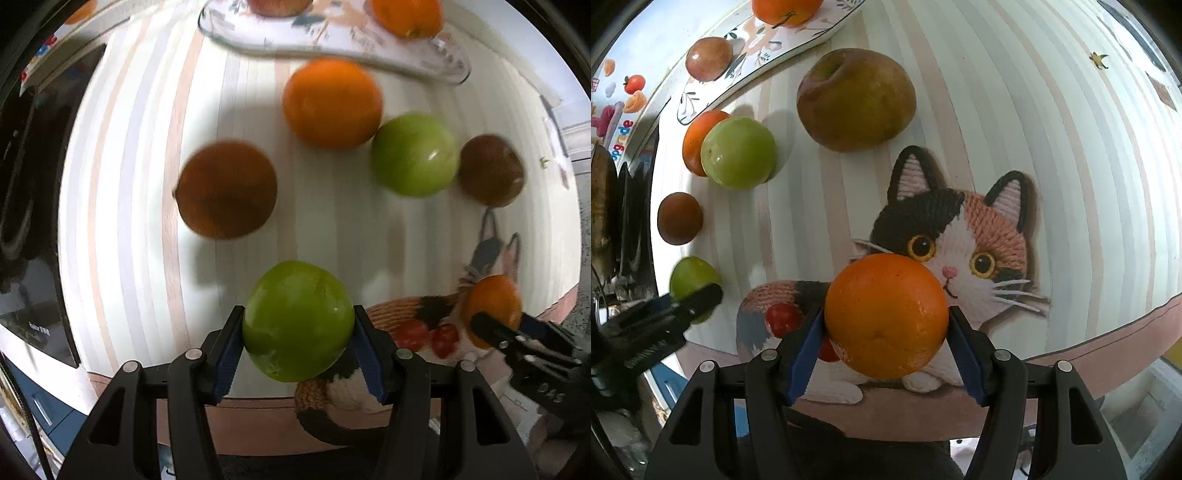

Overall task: Organize fruits
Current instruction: 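Carry the green apple to the plate with the left tool while the right tool carries the small orange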

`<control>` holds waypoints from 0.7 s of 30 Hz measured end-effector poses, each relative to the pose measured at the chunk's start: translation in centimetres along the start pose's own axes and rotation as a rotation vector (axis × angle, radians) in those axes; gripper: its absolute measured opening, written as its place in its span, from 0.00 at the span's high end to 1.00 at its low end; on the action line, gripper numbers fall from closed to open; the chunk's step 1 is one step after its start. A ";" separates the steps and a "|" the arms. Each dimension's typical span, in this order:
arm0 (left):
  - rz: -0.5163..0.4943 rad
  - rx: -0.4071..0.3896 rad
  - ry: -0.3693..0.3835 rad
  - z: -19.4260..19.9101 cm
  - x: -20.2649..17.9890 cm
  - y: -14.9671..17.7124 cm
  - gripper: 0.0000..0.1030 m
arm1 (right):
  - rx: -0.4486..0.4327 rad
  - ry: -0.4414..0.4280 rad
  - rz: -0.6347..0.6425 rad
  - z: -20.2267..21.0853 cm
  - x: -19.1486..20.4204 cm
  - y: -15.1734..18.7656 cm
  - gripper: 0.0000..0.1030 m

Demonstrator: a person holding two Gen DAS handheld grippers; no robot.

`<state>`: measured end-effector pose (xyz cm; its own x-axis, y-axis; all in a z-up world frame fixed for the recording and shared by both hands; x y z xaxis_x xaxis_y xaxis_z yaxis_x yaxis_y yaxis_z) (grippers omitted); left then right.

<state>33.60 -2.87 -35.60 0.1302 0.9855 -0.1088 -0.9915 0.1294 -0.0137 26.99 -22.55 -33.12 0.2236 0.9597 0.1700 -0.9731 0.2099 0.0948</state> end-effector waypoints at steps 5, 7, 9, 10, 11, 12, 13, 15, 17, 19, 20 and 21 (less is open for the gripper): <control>0.003 -0.079 0.053 4.5 -0.3 -1.9 0.48 | -0.039 -0.044 0.004 2.9 0.7 -1.0 0.34; 0.011 -0.121 0.072 6.8 -0.2 -3.4 0.48 | -0.063 -0.072 0.008 4.7 1.2 -2.0 0.34; 0.018 -0.164 0.079 9.0 0.1 -5.4 0.48 | -0.083 -0.110 0.010 6.3 2.0 -3.6 0.34; 0.021 -0.183 0.074 9.7 0.3 -6.6 0.48 | -0.091 -0.133 0.012 7.0 2.6 -4.6 0.34; 0.022 -0.202 0.061 10.3 0.3 -7.6 0.48 | -0.099 -0.156 0.018 7.7 3.3 -6.0 0.34; 0.026 -0.219 0.041 10.8 0.7 -8.7 0.48 | -0.105 -0.175 0.023 8.3 3.9 -7.5 0.34; 0.035 -0.231 0.023 10.9 1.0 -9.6 0.48 | -0.114 -0.192 0.032 8.9 4.8 -9.2 0.34; 0.060 -0.242 -0.003 10.9 2.0 -11.7 0.48 | -0.141 -0.205 0.071 9.8 7.4 -12.4 0.34; 0.090 -0.240 -0.015 10.3 3.3 -13.3 0.48 | -0.163 -0.190 0.125 10.3 9.8 -16.0 0.34; 0.125 -0.230 -0.022 9.3 3.8 -15.0 0.48 | -0.167 -0.167 0.158 9.9 11.8 -19.4 0.34; 0.140 -0.225 -0.025 8.9 4.0 -15.7 0.48 | -0.160 -0.156 0.173 9.5 12.9 -21.3 0.34; 0.154 -0.219 -0.027 8.4 4.2 -16.3 0.48 | -0.150 -0.148 0.180 8.9 13.9 -23.1 0.34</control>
<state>50.34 0.07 -27.53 -0.0255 0.9947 -0.0998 -0.9758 -0.0465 -0.2138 53.04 -15.72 -24.23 0.0415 0.9487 0.3133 -0.9927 0.0746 -0.0945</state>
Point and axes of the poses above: each gripper's, at about its wrist camera, not at the fingertips, and z roughly against the way its jaws point, x to its left, y to its underside, the point moved 2 cm from there along -z, roughly the way its jaws point, and after that the axes turned 4 degrees about -x, right-handed, at the moved point
